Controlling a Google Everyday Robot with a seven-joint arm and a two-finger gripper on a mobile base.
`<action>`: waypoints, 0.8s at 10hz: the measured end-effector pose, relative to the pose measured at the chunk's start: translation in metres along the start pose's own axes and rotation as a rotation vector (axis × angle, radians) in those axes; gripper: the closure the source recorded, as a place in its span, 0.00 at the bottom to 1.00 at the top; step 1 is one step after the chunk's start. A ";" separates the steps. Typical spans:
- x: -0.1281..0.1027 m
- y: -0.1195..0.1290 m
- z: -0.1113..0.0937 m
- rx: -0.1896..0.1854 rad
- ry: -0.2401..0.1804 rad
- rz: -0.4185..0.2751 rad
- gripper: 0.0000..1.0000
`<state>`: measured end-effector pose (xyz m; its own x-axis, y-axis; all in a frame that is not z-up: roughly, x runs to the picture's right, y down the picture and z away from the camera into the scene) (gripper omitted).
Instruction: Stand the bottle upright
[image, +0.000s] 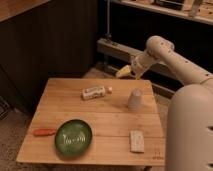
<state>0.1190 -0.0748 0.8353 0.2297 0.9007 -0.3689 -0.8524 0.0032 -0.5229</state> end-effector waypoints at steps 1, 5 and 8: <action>-0.001 0.000 0.000 0.004 -0.005 -0.007 0.20; -0.004 -0.014 -0.007 0.026 -0.156 -0.220 0.20; -0.006 -0.028 -0.020 0.021 -0.303 -0.510 0.20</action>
<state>0.1509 -0.0889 0.8370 0.4707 0.8672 0.1625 -0.6794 0.4738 -0.5603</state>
